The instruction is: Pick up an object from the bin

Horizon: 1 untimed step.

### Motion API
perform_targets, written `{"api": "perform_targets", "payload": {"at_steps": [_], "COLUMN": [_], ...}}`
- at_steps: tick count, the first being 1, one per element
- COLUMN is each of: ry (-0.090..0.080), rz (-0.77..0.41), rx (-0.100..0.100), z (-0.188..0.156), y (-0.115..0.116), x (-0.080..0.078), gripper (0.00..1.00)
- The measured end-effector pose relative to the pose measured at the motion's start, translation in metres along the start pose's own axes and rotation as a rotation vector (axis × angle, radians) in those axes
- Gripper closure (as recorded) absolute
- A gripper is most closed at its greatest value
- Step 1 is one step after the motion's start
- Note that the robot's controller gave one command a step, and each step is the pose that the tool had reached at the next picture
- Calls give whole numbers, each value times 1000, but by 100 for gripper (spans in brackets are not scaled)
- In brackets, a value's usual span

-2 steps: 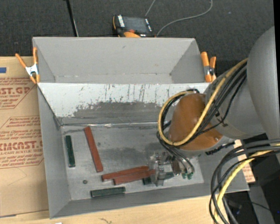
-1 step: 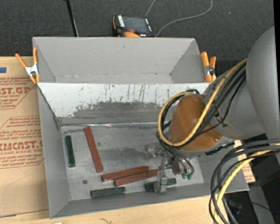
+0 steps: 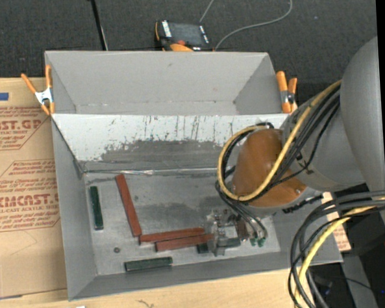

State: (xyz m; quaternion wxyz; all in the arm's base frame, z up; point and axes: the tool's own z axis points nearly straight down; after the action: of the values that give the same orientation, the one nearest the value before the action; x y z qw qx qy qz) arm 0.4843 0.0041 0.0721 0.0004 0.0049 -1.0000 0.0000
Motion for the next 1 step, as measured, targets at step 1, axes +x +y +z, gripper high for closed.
{"api": "perform_targets", "payload": {"at_steps": [1], "ry": [-5], "rz": [2], "rx": [0], "z": [2], "y": [0], "x": [0], "gripper": [0]}}
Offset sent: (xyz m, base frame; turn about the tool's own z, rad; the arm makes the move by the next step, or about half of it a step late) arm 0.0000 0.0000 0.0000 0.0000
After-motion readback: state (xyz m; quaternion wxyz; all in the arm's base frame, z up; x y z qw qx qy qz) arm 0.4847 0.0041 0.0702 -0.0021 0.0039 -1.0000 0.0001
